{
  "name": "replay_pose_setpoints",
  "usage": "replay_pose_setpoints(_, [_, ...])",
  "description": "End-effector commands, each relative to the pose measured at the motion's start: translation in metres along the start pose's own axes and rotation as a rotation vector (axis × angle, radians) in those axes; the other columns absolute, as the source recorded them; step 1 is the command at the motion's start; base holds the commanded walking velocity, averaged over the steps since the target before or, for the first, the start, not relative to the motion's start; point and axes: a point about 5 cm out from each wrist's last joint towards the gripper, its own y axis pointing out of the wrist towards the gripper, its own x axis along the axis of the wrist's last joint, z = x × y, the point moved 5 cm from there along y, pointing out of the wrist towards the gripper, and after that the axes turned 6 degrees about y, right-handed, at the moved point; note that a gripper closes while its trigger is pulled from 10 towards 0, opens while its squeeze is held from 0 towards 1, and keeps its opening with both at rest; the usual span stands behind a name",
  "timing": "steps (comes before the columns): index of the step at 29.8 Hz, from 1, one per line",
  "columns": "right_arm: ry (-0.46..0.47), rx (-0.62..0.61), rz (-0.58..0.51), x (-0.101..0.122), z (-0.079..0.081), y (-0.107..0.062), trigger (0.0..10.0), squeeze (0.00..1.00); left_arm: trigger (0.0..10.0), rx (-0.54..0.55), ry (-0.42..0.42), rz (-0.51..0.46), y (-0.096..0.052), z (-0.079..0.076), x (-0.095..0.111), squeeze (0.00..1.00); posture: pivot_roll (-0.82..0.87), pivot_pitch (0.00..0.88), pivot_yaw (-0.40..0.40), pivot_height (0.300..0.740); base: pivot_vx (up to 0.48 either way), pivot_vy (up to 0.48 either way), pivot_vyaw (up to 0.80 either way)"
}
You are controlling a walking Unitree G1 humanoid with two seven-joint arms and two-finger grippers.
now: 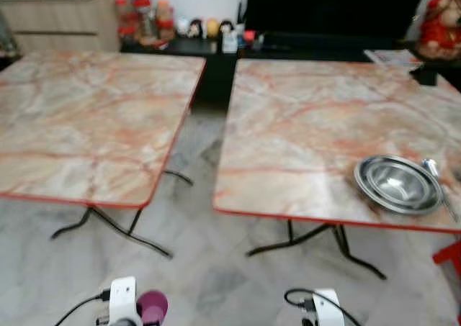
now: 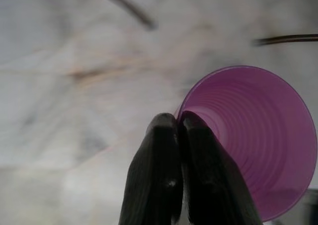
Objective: Setting the table
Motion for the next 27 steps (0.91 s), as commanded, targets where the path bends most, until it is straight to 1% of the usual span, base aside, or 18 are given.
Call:
replay_pose_setpoints(1, [0.016, 0.015, -0.021, 0.0076, 0.0082, 0.0015, 10.0, 0.00, 10.0, 0.029, 0.012, 0.006, -0.0008, 0.0139, -0.0013, 0.00, -0.05, 0.000, -0.030, 0.740, 0.382, 0.000, 0.00])
replay_pose_setpoints(4, [0.019, 0.015, -0.022, 0.0078, 0.0086, 0.0016, 10.0, 0.00, 10.0, 0.030, 0.010, 0.004, -0.0007, 0.0141, -0.0009, 0.00, -0.05, 0.000, -0.029, 0.740, 0.353, 0.000, 0.00])
replay_pose_setpoints(9, [0.025, 0.015, -0.022, 0.0078, 0.0090, 0.0016, 10.0, 0.00, 10.0, 0.022, 0.016, 0.010, -0.0009, 0.0122, -0.0026, 0.00, -0.05, 0.000, -0.028, 0.740, 0.000, 0.000, 0.00])
replay_pose_setpoints(13, [0.055, 0.011, -0.030, 0.0087, 0.0087, 0.0016, 10.0, 0.00, 10.0, 0.023, 0.026, 0.011, -0.0012, 0.0126, -0.0034, 0.00, -0.05, 0.000, -0.028, 0.740, 0.000, 0.000, 0.00])
replay_pose_setpoints(18, [0.053, 0.008, -0.033, 0.0096, 0.0078, 0.0016, 10.0, 0.00, 10.0, 0.026, 0.029, 0.008, -0.0011, 0.0126, -0.0026, 0.00, -0.05, 0.000, -0.027, 0.740, 0.000, -0.314, 0.00])
replay_pose_setpoints(27, [0.070, 0.009, -0.036, 0.0100, 0.0069, 0.0015, 10.0, 0.00, 10.0, 0.024, 0.030, 0.005, -0.0007, 0.0113, -0.0014, 0.00, -0.05, 0.000, -0.027, 0.740, 0.000, -0.434, 0.00])
